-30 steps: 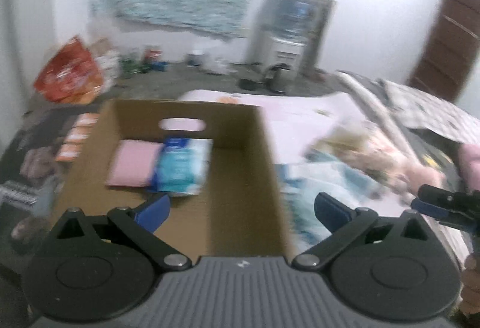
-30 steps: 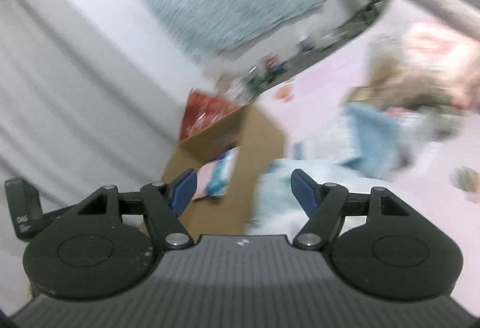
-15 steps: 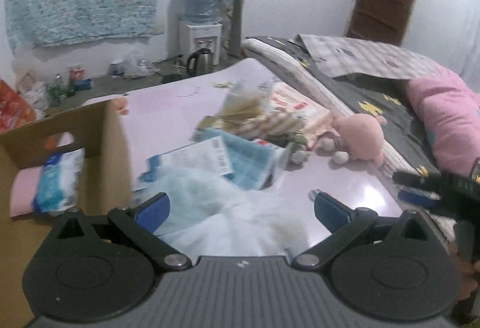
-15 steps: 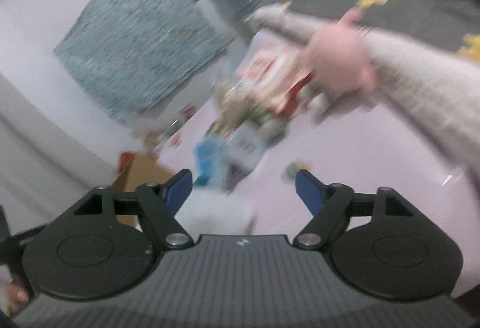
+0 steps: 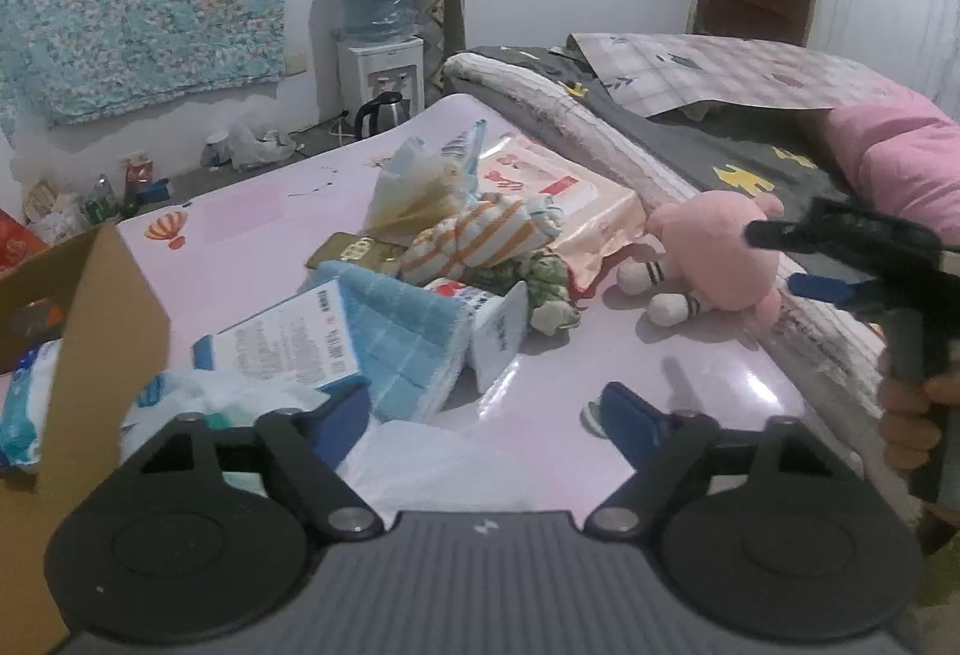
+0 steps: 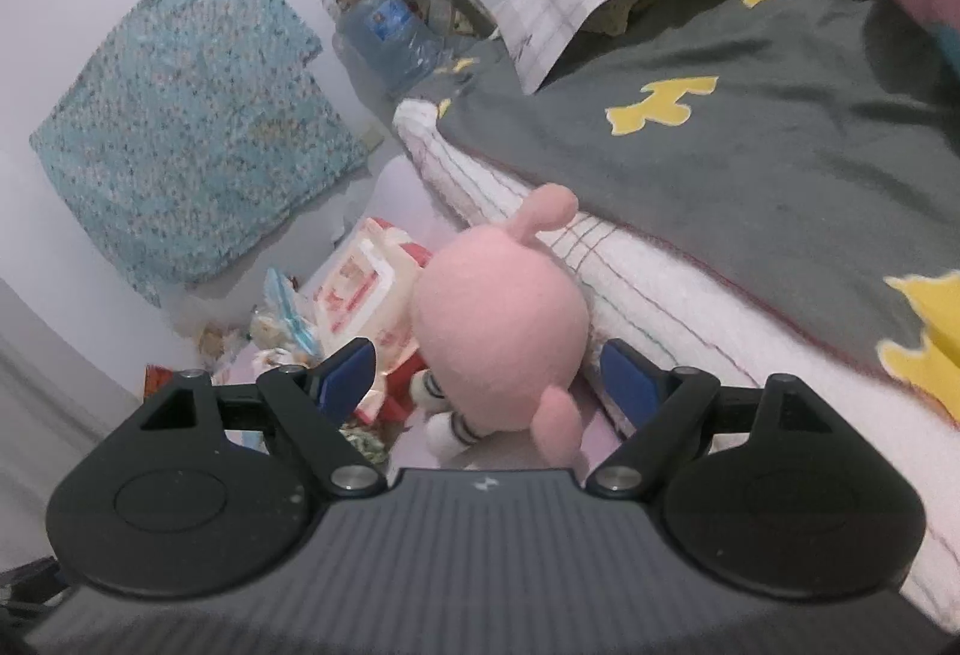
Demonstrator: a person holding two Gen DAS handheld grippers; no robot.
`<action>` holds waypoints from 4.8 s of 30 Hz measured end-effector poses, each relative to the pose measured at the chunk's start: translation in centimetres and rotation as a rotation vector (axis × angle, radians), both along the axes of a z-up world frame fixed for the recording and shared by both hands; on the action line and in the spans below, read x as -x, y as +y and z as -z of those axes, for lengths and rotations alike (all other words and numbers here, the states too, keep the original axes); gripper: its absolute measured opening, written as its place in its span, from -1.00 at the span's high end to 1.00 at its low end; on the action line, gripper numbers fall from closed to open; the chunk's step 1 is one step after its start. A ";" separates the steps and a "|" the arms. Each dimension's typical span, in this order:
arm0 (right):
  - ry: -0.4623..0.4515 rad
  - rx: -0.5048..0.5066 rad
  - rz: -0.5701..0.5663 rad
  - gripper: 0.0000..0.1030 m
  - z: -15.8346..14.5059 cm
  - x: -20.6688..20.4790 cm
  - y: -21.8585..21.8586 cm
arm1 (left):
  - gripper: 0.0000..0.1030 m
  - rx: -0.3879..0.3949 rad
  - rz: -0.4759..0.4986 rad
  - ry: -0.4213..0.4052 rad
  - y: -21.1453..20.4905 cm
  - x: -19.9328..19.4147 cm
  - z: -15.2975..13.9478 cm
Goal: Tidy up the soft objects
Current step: 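Move the right tool down onto the pink plush doll, then close the right tool on the pink plush doll and lift it, then carry the doll over the cardboard box and open the right tool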
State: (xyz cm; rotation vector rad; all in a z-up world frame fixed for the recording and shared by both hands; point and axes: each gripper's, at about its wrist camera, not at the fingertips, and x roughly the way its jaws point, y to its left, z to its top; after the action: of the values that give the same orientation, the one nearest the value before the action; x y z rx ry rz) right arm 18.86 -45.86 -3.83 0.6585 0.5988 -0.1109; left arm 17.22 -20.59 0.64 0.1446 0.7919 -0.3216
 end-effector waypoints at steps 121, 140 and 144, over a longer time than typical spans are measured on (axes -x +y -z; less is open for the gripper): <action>-0.194 -0.529 -0.721 -0.31 -15.4 -1.9 30.0 | -0.27 0.443 -0.171 -0.004 21.8 3.4 -12.4; 0.196 0.016 -0.790 -0.29 -11.8 -16.3 45.3 | -0.22 0.544 -0.344 0.377 33.3 -10.1 0.6; 0.195 0.155 -0.793 -0.20 -12.0 -16.7 46.9 | -0.45 0.490 -0.359 0.408 32.9 -10.9 1.8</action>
State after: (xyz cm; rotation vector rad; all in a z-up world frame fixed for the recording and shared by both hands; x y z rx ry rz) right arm 35.57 1.03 8.13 0.2260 0.9899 0.5199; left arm 28.12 12.32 -1.14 -0.5341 1.0975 -0.1961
